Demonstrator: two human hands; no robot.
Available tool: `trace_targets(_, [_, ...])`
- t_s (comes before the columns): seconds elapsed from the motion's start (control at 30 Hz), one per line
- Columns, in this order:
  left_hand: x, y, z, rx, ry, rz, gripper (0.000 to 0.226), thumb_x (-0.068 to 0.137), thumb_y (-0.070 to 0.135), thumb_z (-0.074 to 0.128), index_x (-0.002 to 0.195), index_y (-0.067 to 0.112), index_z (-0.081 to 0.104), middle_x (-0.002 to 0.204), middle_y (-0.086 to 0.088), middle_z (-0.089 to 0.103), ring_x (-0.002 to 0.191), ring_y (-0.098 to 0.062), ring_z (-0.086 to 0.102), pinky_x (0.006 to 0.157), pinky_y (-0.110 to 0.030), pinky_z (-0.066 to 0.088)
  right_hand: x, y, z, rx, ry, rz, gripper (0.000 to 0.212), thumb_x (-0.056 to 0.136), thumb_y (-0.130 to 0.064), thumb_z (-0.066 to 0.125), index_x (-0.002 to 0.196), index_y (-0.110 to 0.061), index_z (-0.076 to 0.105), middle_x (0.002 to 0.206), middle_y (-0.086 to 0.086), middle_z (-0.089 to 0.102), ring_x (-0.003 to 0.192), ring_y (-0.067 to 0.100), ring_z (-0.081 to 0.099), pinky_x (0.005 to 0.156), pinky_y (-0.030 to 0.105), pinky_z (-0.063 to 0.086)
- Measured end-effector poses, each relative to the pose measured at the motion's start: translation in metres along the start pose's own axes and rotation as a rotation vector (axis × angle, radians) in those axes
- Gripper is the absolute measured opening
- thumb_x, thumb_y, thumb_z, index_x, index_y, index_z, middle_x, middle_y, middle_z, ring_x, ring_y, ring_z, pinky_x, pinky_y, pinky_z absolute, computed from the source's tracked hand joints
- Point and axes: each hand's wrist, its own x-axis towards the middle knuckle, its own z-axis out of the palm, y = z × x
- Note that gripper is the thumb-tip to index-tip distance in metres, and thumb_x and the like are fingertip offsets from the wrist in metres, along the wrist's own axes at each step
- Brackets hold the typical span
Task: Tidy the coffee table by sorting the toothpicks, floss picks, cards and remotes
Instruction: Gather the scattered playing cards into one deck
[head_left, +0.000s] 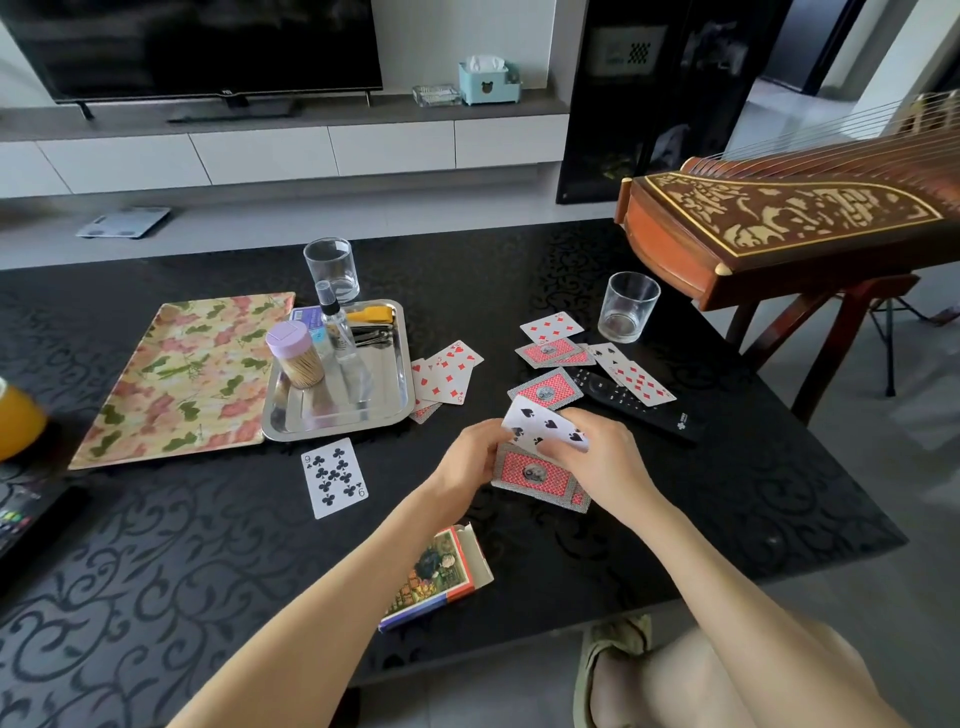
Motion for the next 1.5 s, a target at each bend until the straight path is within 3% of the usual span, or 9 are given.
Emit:
trace_targets(0.1, [0.006,-0.008,-0.007,0.170,-0.025,0.079,0.024,0.076,0.006,0.068,0.099,0.013,0.067,0.104,-0.010,0.070,0.099,-0.029,0.066,0.095,-0.045,0.049,0.000,0.000,-0.001,0.243,0.008,0.106,0.008,0.083,-0.018,0.069,0.087,-0.013,0.064,0.084,-0.008,0.068,0.075,0.006,0.065,0.057,0.019,0.047])
trace_targets(0.37, [0.014,-0.019,-0.013,0.284,0.210,0.114,0.020,0.079,0.005,0.071,0.095,0.015,0.066,0.099,-0.007,0.071,0.093,-0.026,0.067,0.087,-0.045,0.054,0.007,-0.001,-0.002,0.565,0.272,0.223,0.010,0.094,-0.023,0.055,0.085,-0.019,0.059,0.094,0.004,0.065,0.082,0.015,0.061,0.067,0.026,0.048])
trace_targets(0.53, [0.014,-0.011,-0.017,0.013,0.159,-0.061,0.019,0.085,-0.008,0.059,0.092,0.009,0.061,0.095,-0.009,0.068,0.088,-0.023,0.066,0.081,-0.041,0.056,-0.006,0.019,-0.001,-0.235,0.416,-0.369,0.024,0.087,-0.008,0.058,0.109,-0.013,0.069,0.099,-0.002,0.063,0.087,0.015,0.054,0.071,0.023,0.047])
trace_targets(0.73, [0.011,-0.004,-0.015,-0.237,0.112,-0.119,0.007,0.093,0.001,0.051,0.089,0.006,0.055,0.089,-0.011,0.064,0.078,-0.020,0.064,0.065,-0.030,0.057,-0.026,0.034,0.028,-0.503,0.081,-0.398,0.042,0.093,-0.036,0.041,0.123,-0.016,0.062,0.124,0.004,0.059,0.099,0.023,0.057,0.072,0.037,0.053])
trace_targets(0.9, [0.004,-0.011,-0.020,-0.222,-0.006,-0.070,0.012,0.089,0.006,0.060,0.101,0.005,0.056,0.097,-0.012,0.067,0.087,-0.022,0.067,0.075,-0.033,0.057,-0.019,0.026,0.031,-0.277,0.110,-0.228,0.028,0.082,-0.019,0.069,0.110,-0.019,0.068,0.128,0.004,0.054,0.114,0.024,0.052,0.083,0.032,0.050])
trace_targets(1.1, [0.006,0.001,-0.013,0.150,0.149,0.160,0.034,0.080,-0.012,0.062,0.104,0.013,0.062,0.096,0.000,0.068,0.092,-0.017,0.064,0.087,-0.035,0.053,0.002,0.006,0.017,0.304,0.070,0.134,0.089,0.073,-0.009,0.078,0.144,-0.025,0.027,0.141,-0.010,0.038,0.129,0.005,0.037,0.105,0.027,0.038])
trace_targets(1.27, [0.010,0.003,-0.015,0.110,0.201,0.163,0.024,0.084,0.008,0.064,0.103,0.021,0.057,0.101,-0.002,0.063,0.101,-0.022,0.060,0.093,-0.036,0.047,0.007,0.002,0.033,0.289,0.138,0.174,0.040,0.082,-0.002,0.068,0.117,-0.014,0.053,0.108,-0.001,0.063,0.101,0.012,0.062,0.090,0.037,0.053])
trace_targets(1.4, [0.013,-0.003,-0.003,-0.027,0.277,0.075,0.048,0.083,0.045,0.064,0.122,0.023,0.046,0.110,0.000,0.058,0.104,-0.017,0.059,0.094,-0.033,0.048,0.007,-0.003,0.042,0.454,0.140,0.205,0.052,0.082,0.002,0.067,0.122,-0.022,0.045,0.109,-0.005,0.061,0.101,0.006,0.061,0.081,0.018,0.052])
trace_targets(1.5, [0.020,-0.001,0.005,-0.126,0.401,0.045,0.030,0.088,0.040,0.057,0.109,0.019,0.053,0.104,-0.002,0.063,0.096,-0.017,0.062,0.089,-0.034,0.050,0.010,-0.010,0.042,0.625,0.119,0.248,0.049,0.081,0.006,0.064,0.114,-0.027,0.049,0.108,-0.008,0.062,0.101,0.004,0.062,0.077,0.017,0.052])
